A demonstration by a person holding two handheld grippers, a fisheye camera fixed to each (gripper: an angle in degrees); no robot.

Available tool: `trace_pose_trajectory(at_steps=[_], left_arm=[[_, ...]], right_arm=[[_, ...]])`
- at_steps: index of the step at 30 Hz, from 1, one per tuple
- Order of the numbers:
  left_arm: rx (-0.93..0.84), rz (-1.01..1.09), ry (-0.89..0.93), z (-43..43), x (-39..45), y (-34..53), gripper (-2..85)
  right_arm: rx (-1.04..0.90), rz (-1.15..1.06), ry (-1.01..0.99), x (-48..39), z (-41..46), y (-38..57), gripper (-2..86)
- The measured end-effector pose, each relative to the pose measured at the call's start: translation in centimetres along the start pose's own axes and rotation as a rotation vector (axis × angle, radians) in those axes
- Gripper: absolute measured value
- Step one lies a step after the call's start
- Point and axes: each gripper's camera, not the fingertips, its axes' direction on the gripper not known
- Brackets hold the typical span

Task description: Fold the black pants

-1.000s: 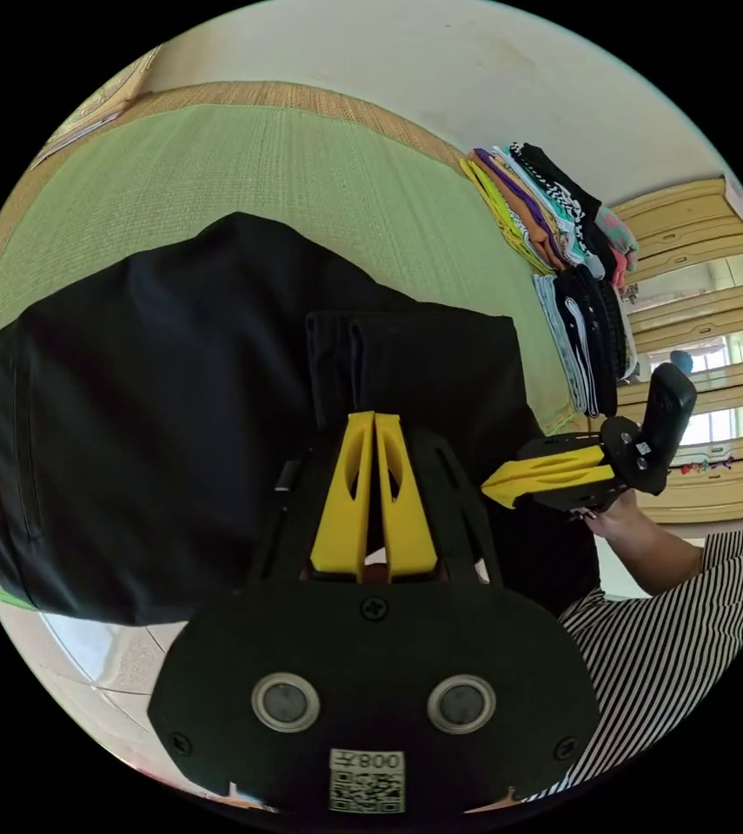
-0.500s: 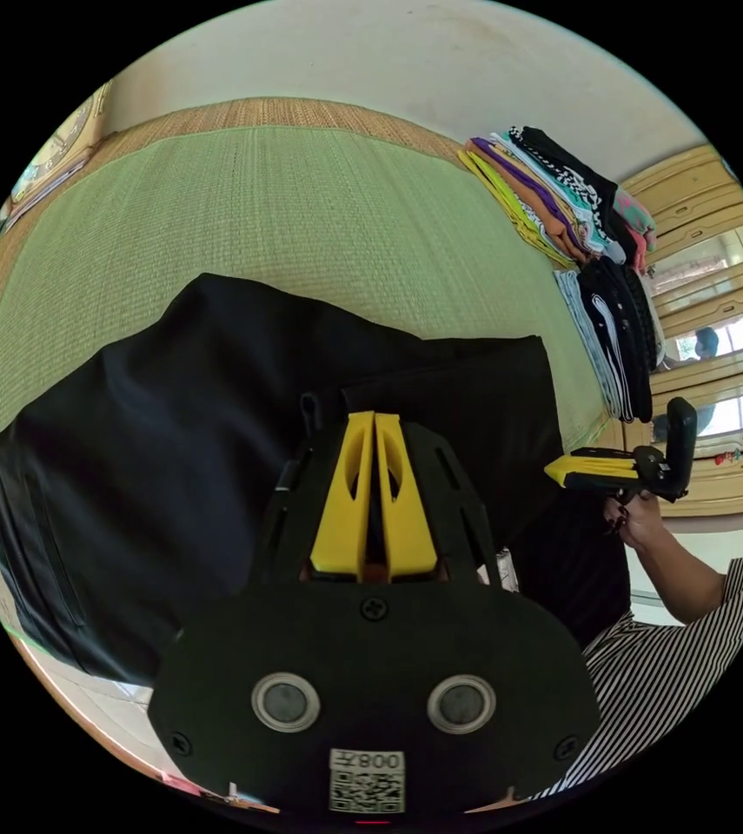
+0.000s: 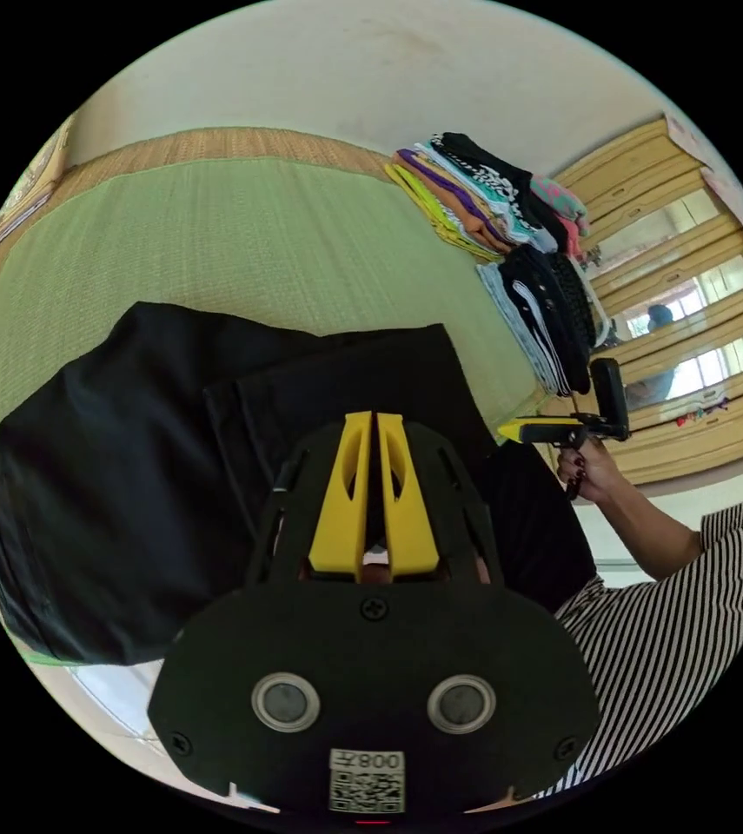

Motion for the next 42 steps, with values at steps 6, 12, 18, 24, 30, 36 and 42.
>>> trace_pose_trajectory(at_steps=[6, 12, 18, 24, 30, 36, 42], left_arm=[[-0.235, 0.129, -0.038, 5.3, 9.2, -0.2, 3.4], [-0.158, 0.283, -0.037, 3.2, 17.7, -1.0, 6.9], [-0.237, 0.508, -0.224, 6.0, 27.1, -1.3, 9.9], [-0.249, 0.612, -0.457, 7.5, 32.3, 0.3, 8.1], [-0.243, 0.519, -0.367, 5.8, 32.7, 0.6, 6.1], [-0.164, 0.415, -0.228, 2.2, 31.4, 1.6, 3.7], [-0.1, 0.38, -0.173, -0.7, 30.1, 3.5, 3.4]], right_arm=[[-0.067, 0.106, -0.061, 3.8, -0.4, -0.1, 0.0], [0.001, 0.132, -0.126, 6.1, -3.1, 1.3, 0.0], [0.134, 0.21, -0.17, 8.9, -5.6, 2.4, 0.1], [0.061, 0.232, 0.0, 9.5, -5.6, 1.3, 0.3], [-0.015, 0.183, -0.016, 9.9, -5.6, 0.3, 1.9], [0.08, 0.154, -0.105, 10.8, -8.2, -1.8, 9.0], [0.091, 0.169, -0.22, 12.5, -8.3, -7.3, 11.1]])
